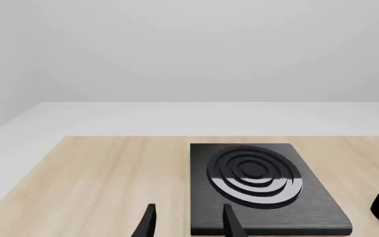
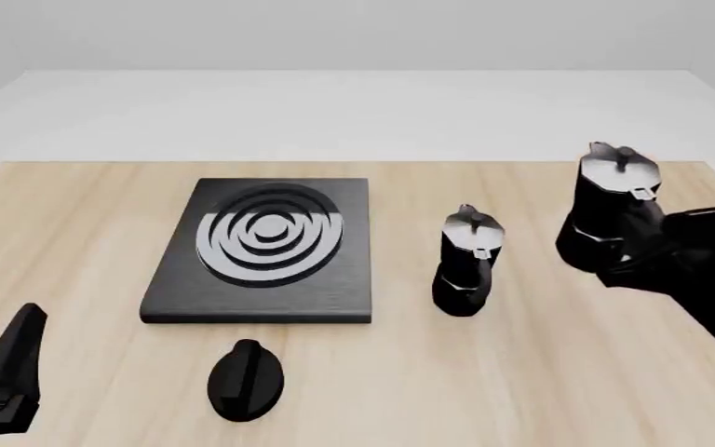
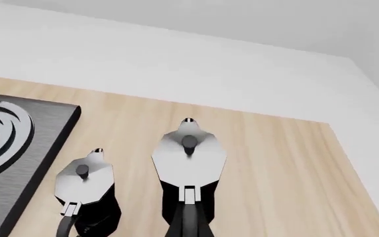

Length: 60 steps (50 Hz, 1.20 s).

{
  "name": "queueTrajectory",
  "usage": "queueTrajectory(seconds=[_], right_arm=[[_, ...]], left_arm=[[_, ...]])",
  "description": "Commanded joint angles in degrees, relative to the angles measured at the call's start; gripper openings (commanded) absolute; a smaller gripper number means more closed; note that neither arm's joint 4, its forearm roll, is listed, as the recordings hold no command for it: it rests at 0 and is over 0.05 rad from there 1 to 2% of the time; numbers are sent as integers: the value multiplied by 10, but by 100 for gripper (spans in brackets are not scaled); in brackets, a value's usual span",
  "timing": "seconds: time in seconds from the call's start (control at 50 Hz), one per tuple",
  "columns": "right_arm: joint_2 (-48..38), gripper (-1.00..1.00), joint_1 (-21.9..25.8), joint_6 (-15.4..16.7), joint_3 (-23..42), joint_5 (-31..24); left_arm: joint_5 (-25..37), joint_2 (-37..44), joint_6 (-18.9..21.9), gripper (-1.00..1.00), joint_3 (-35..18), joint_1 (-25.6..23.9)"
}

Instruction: Put the right moka pot on the stove.

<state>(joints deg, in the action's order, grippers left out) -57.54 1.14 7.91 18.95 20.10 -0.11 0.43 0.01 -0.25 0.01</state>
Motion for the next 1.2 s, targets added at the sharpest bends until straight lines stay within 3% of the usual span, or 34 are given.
queueTrajectory(seconds=[0.02,0.68,1.2], right_arm=[[49,-100,25,-2,72,-63],[-51,-100,159,-7,276,-120],[-170,-100,241,-21,356,-82]], left_arm=[[0,0,0,100,0,0],[0,0,0,100,0,0],[0,0,0,100,0,0]])
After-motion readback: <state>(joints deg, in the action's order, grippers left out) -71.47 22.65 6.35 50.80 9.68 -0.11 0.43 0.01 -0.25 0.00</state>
